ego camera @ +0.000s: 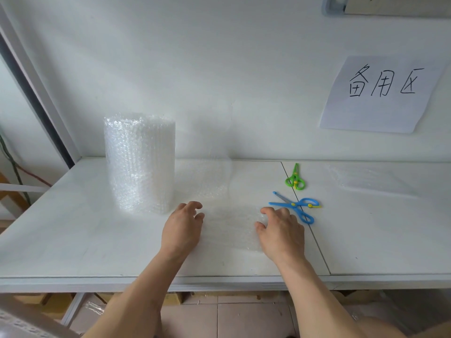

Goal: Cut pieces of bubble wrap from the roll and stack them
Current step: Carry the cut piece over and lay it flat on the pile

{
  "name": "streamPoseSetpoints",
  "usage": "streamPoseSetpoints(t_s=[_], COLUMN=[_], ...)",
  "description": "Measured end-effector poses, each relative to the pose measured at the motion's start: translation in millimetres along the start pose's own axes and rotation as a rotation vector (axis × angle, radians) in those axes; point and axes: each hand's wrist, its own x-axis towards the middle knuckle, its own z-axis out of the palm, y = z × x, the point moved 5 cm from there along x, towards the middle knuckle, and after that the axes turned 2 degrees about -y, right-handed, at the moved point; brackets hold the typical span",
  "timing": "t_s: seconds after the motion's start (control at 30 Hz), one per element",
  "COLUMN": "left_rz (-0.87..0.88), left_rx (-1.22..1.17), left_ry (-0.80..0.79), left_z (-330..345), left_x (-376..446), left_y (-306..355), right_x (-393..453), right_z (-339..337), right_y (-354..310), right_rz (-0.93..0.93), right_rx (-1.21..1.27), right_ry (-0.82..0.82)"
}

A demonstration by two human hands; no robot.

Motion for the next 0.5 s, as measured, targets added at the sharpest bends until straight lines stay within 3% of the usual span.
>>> streamPoseSetpoints(t_s=[0.17, 0.33, 0.5], left_rz=[0.003, 0.264, 0.145], left_rx=[0.252, 0.452, 0.539], left_ry=[0.044, 0.106, -0.07], left_z=[-2.0, 5.6, 11.0], left_x=[-9.3, -8.4, -11.4], left_y=[1.5, 3.2, 9.8], right_x=[-2.0, -4.8, -13.6], right_z=[1.7, 2.3, 7.8], right_y=[-1.1, -2.4, -12.0], right_rz=[-0.02, -0.039, 0.008], right_rx=[0.017, -0.042, -0.093], right_ry=[0.012, 0.006, -0.021])
